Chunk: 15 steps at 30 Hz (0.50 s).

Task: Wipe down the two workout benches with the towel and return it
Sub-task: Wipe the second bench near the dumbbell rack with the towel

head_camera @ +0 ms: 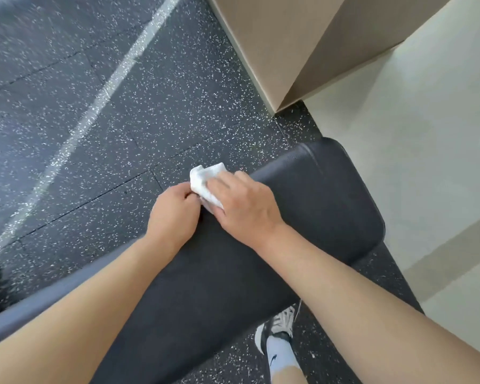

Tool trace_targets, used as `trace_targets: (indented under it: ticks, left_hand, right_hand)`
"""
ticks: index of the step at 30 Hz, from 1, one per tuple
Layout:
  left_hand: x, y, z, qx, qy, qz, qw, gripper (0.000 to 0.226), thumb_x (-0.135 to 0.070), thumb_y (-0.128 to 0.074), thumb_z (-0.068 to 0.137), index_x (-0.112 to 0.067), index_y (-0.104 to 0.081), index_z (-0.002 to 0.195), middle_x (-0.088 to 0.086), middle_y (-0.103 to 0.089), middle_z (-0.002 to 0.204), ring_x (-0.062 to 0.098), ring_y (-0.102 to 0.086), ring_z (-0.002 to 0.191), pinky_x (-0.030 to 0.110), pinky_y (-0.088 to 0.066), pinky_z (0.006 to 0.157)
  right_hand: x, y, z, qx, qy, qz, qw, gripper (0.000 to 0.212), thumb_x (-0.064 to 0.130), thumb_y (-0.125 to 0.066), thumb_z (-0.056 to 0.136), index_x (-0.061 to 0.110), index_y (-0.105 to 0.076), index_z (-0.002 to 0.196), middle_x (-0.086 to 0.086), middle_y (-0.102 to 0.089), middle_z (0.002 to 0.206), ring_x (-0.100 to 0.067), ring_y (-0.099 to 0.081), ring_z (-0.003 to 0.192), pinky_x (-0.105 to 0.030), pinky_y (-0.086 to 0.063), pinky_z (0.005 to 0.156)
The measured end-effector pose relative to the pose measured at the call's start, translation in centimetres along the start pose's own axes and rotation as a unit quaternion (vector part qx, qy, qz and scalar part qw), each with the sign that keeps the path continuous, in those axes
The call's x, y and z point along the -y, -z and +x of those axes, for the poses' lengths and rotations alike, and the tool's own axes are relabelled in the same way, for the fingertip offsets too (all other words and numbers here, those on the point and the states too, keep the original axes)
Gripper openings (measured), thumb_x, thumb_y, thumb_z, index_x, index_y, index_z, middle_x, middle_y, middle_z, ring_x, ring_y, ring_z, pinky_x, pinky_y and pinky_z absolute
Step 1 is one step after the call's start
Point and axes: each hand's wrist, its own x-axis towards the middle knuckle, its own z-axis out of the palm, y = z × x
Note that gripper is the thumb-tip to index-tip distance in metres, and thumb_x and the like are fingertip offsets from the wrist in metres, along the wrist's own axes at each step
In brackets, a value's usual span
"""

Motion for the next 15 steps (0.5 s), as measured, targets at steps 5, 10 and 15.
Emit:
trace_targets:
  ticks: [5, 10, 15]
  left_hand:
    - [-6.8, -6.7, 2.2, -0.019, -0.046, 0.097, 0.994, 0.033, -0.038, -0.035, 0.099, -0.021, -0.060, 0.087, -0.007, -0.064, 0.085, 0.022, -0.057, 0.084, 0.038, -0.040, 0.073]
    - [-14.8, -13.0, 5.7, -0.013, -0.046, 0.145, 0.988, 0.042, -0.044, -0.026, 0.099, -0.019, -0.055, 0.083, -0.003, -0.059, 0.082, 0.016, -0.054, 0.075, 0.038, -0.033, 0.075]
    - [-15.8, -14.7, 5.9, -0.131, -0.047, 0.197, 0.970, 0.042, -0.039, -0.027, 0.095, -0.018, -0.051, 0.068, 0.000, -0.056, 0.070, 0.029, -0.055, 0.070, 0.038, -0.036, 0.070]
  right_hand:
    - [-13.4, 4.9, -2.6, -0.081, -0.114, -0.044, 0.989, 0.034, 0.045, -0.055, 0.100, 0.013, -0.066, 0.094, -0.004, -0.066, 0.092, -0.031, -0.059, 0.078, -0.035, -0.046, 0.052]
    - [-18.5, 6.4, -10.1, -0.095, -0.170, -0.010, 0.981, 0.027, 0.039, -0.058, 0.101, 0.014, -0.060, 0.091, -0.002, -0.061, 0.087, -0.027, -0.054, 0.074, -0.030, -0.038, 0.053]
    - [-19.0, 6.5, -19.3, -0.097, -0.165, 0.003, 0.982, 0.031, 0.034, -0.058, 0.105, 0.011, -0.062, 0.084, -0.001, -0.055, 0.080, -0.023, -0.049, 0.067, -0.031, -0.044, 0.049]
